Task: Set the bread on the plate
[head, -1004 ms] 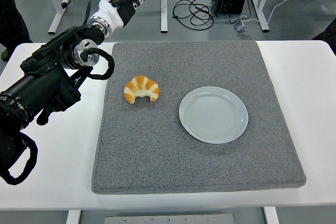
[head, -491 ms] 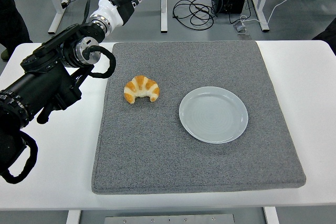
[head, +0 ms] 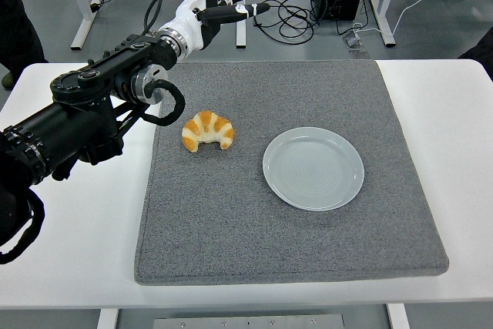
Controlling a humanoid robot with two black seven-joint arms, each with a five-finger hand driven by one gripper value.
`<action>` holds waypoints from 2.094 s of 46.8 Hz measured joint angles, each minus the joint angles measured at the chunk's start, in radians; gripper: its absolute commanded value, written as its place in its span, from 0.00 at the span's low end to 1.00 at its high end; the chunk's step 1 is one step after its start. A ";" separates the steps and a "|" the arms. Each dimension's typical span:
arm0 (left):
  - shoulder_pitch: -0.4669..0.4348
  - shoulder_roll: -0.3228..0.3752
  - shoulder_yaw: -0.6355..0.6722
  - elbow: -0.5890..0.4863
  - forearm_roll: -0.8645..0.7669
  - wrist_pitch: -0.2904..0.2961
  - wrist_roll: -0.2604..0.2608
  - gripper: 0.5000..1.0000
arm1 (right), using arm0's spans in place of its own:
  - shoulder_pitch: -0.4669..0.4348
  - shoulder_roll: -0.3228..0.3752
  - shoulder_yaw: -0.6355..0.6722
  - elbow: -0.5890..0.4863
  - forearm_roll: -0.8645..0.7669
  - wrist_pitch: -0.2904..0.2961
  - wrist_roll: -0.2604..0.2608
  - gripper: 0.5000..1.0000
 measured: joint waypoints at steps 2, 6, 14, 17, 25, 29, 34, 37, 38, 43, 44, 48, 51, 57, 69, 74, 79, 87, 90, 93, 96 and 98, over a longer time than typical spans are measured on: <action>0.000 0.000 0.027 -0.013 0.038 0.026 0.000 0.96 | 0.000 0.000 0.000 0.000 0.000 0.000 0.000 1.00; -0.010 0.000 0.075 -0.066 0.126 0.078 0.000 0.96 | 0.000 0.000 0.000 0.000 0.000 0.000 0.000 1.00; -0.015 0.000 0.127 -0.247 0.280 0.174 0.005 0.96 | 0.000 0.000 0.000 0.000 0.000 0.000 0.000 1.00; -0.013 0.000 0.147 -0.291 0.317 0.193 0.008 0.96 | 0.000 0.000 0.000 0.000 0.000 0.000 0.000 1.00; -0.025 0.030 0.293 -0.304 0.339 0.216 0.075 0.95 | 0.000 0.000 0.000 0.000 0.000 0.000 0.000 1.00; -0.037 0.049 0.394 -0.304 0.360 0.231 0.078 0.94 | 0.000 0.000 0.000 0.000 0.000 0.000 0.000 1.00; -0.040 0.085 0.473 -0.309 0.415 0.237 0.077 0.94 | 0.000 0.000 0.000 0.000 0.000 0.000 0.000 1.00; -0.040 0.108 0.496 -0.319 0.468 0.242 0.077 0.94 | 0.000 0.000 0.000 0.000 0.000 0.000 0.000 1.00; -0.040 0.120 0.502 -0.326 0.493 0.246 0.077 0.94 | 0.000 0.000 0.000 0.000 0.000 0.000 0.000 1.00; -0.041 0.191 0.522 -0.389 0.601 0.263 0.078 0.95 | 0.000 0.000 0.000 0.000 0.000 0.000 0.000 1.00; -0.042 0.203 0.525 -0.401 0.618 0.268 0.078 0.96 | 0.000 0.000 0.000 0.000 0.000 0.000 0.000 1.00; -0.051 0.248 0.530 -0.439 0.653 0.289 0.078 0.96 | 0.000 0.000 0.000 0.000 0.000 0.000 0.000 1.00; -0.057 0.277 0.531 -0.472 0.658 0.295 0.079 0.96 | 0.000 0.000 0.000 0.000 0.000 0.000 0.000 1.00; -0.058 0.323 0.532 -0.534 0.665 0.309 0.082 0.96 | 0.000 0.000 0.000 0.000 0.000 0.000 0.000 1.00; -0.048 0.374 0.593 -0.566 0.745 0.338 0.084 0.96 | 0.000 0.000 0.000 0.000 0.000 0.000 0.000 1.00; -0.040 0.369 0.597 -0.565 0.753 0.355 0.083 0.96 | 0.000 0.000 0.000 0.000 0.000 0.000 0.000 1.00; -0.025 0.354 0.598 -0.559 0.754 0.373 0.078 0.96 | 0.000 0.000 0.000 0.000 0.000 0.000 0.000 1.00; 0.022 0.320 0.601 -0.519 0.754 0.395 0.076 0.96 | 0.000 0.000 0.000 0.000 0.000 0.000 0.000 1.00; 0.036 0.303 0.601 -0.510 0.756 0.412 0.075 0.96 | 0.000 0.000 0.000 0.000 0.000 0.000 0.000 1.00; 0.044 0.295 0.600 -0.499 0.769 0.429 0.075 0.96 | 0.000 0.000 0.000 0.000 0.000 0.000 0.000 1.00; 0.054 0.290 0.600 -0.481 0.782 0.440 0.075 0.96 | 0.000 0.000 0.000 0.000 0.000 0.000 0.000 1.00; 0.055 0.281 0.600 -0.471 0.788 0.447 0.074 0.96 | 0.000 0.000 0.000 0.000 0.000 0.000 0.000 1.00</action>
